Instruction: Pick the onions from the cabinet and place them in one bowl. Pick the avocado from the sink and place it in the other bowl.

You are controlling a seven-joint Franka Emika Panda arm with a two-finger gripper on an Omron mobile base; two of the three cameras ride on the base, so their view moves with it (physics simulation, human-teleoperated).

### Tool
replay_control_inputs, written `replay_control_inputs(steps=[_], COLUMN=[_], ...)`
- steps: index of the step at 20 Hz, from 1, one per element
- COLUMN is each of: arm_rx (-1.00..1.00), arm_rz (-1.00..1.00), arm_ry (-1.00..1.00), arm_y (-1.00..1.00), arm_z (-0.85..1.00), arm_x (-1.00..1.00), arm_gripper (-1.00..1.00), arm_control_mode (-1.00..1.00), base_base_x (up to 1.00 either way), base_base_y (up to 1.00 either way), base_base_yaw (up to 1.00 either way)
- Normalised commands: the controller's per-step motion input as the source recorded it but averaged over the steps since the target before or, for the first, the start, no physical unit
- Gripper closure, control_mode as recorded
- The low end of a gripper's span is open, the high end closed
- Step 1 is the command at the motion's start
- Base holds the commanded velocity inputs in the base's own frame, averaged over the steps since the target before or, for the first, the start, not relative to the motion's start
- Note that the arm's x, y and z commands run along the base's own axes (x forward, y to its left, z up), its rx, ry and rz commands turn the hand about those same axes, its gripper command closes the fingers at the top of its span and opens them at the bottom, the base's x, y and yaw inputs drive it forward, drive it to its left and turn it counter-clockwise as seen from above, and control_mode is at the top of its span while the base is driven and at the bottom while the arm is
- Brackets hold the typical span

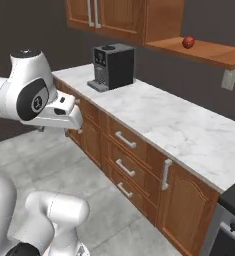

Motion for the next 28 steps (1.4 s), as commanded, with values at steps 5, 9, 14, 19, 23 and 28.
replay_control_inputs(steps=[5,9,14,19,23,28], arm_rx=[0.0,0.0,0.0,0.0,0.0,0.0], arm_rz=[0.0,0.0,0.0,0.0,0.0,0.0], arm_ry=[0.0,0.0,0.0,0.0,0.0,0.0], arm_y=[0.0,0.0,0.0,0.0,0.0,0.0], arm_z=[0.0,0.0,0.0,0.0,0.0,0.0], arm_x=[0.0,0.0,0.0,0.0,0.0,0.0], arm_gripper=[-1.0,-1.0,-1.0,-1.0,-1.0,-1.0], arm_control_mode=[1.0,1.0,1.0,1.0,1.0,1.0], base_base_x=[0.88,0.69,0.33,0.19,0.33,0.51], base_base_y=[0.17,0.36,0.6,0.76,0.44,0.03], base_base_yaw=[-0.5,-0.52,-0.52,-0.52,-0.42,-0.28])
